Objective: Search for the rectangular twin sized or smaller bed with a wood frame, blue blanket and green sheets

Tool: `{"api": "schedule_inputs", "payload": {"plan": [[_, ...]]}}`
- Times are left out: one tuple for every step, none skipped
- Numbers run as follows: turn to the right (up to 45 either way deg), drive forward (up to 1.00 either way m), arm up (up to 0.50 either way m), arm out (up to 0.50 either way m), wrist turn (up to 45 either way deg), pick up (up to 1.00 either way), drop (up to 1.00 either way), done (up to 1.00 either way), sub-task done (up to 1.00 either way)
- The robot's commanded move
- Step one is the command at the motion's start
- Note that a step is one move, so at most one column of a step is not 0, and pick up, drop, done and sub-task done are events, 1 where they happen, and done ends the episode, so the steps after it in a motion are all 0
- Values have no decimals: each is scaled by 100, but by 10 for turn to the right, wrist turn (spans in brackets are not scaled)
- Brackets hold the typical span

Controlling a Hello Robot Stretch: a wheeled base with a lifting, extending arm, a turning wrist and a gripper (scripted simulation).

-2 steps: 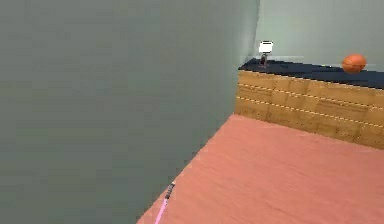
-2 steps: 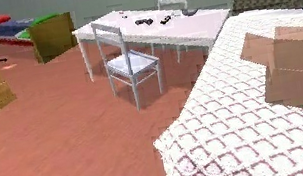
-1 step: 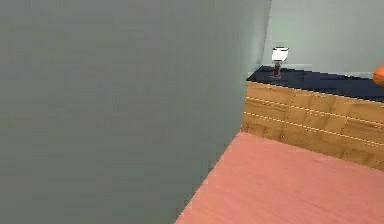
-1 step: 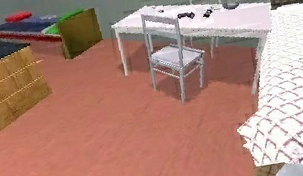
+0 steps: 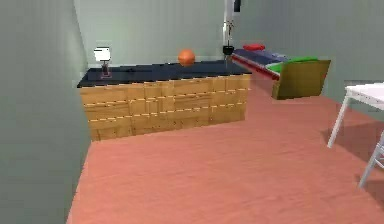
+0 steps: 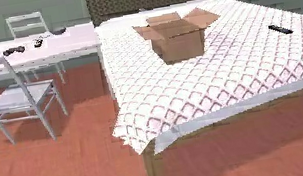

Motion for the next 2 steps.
{"api": "schedule_inputs", "payload": {"plan": [[450, 0, 0, 0, 0, 0, 0, 0, 0], [0, 35, 0, 0, 0, 0, 0, 0, 0]]}}
